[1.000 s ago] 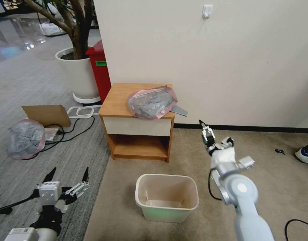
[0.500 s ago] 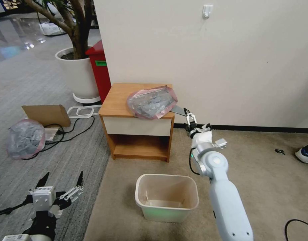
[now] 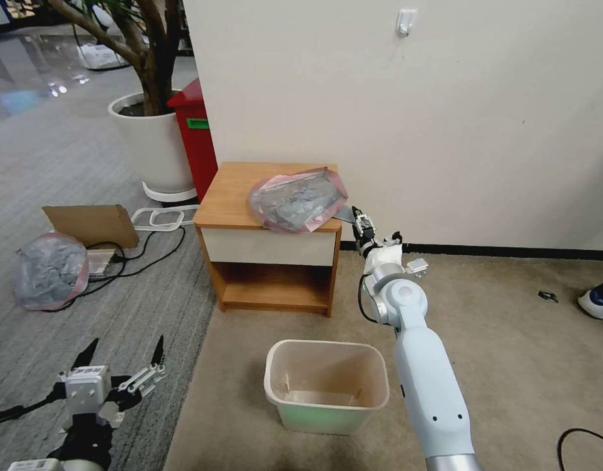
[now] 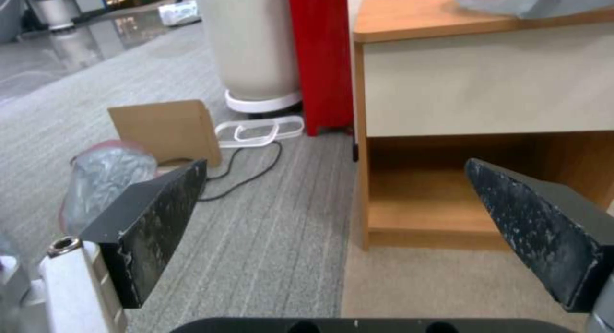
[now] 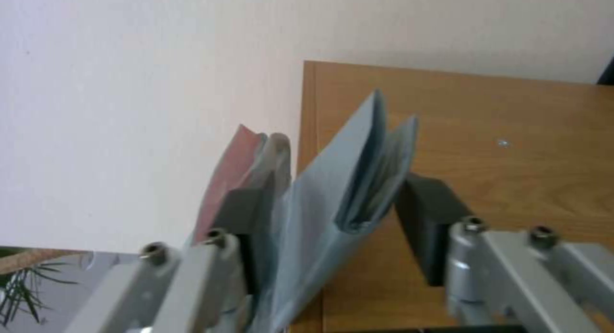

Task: Pick up the garbage bag from the table and place it over the trash can.

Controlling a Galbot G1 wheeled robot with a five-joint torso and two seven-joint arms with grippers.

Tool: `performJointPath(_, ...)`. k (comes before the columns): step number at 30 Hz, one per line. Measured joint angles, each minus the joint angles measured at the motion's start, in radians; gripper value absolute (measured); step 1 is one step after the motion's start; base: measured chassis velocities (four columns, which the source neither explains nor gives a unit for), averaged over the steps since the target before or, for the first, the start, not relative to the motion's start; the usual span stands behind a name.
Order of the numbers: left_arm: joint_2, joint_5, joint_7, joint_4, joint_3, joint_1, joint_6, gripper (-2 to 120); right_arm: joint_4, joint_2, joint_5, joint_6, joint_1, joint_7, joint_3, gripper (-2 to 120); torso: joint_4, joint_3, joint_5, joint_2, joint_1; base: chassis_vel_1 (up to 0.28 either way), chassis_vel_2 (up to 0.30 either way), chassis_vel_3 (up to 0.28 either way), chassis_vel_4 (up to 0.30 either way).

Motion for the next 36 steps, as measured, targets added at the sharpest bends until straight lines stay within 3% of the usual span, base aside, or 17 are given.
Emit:
performJointPath(2,-0.001,0.008,0.01,0.0,0.002,0.002,0.0,100,-0.001,0.004,0.0,0.0,0.003,0.0,0.002,34,0.0001,0.0,0.0,0.0,0.0,0.0,0.0,0.0,0.0)
performJointPath(13,-0.001,0.029,0.02,0.0,0.004,0.003,0.0,100,0.057,-0.009,-0.001,0.014,-0.025,0.014,-0.003,0,-0.0001,0.0,0.0001,0.0,0.0,0.0,0.0,0.0,0.0)
performJointPath(22,0.008,0.033,0.025,0.0,0.013,-0.02,0.0,100,0.31,-0.088,0.055,0.02,-0.157,0.143,-0.073,0,0.0,0.0,0.0002,0.0,0.0,0.0,0.0,0.0,0.0)
performJointPath(28,0.032,0.003,0.025,0.0,0.013,-0.068,0.003,100,0.489,-0.152,0.069,0.053,-0.276,0.268,-0.169,0,0.0,0.0,0.0002,0.0,0.0,0.0,0.0,0.0,0.0)
performJointPath(30,0.046,-0.017,0.025,0.0,0.013,-0.084,0.01,100,0.6,-0.2,0.084,0.067,-0.344,0.325,-0.217,0,0.0001,0.0,0.0,0.0,0.0,0.0,0.0,0.0,0.0)
performJointPath(36,0.084,-0.046,0.021,0.0,0.006,-0.103,0.028,100,0.738,-0.282,0.052,0.057,-0.535,0.339,-0.271,0,-0.0001,0.0,0.0,0.0,0.0,0.0,0.0,0.0,0.0)
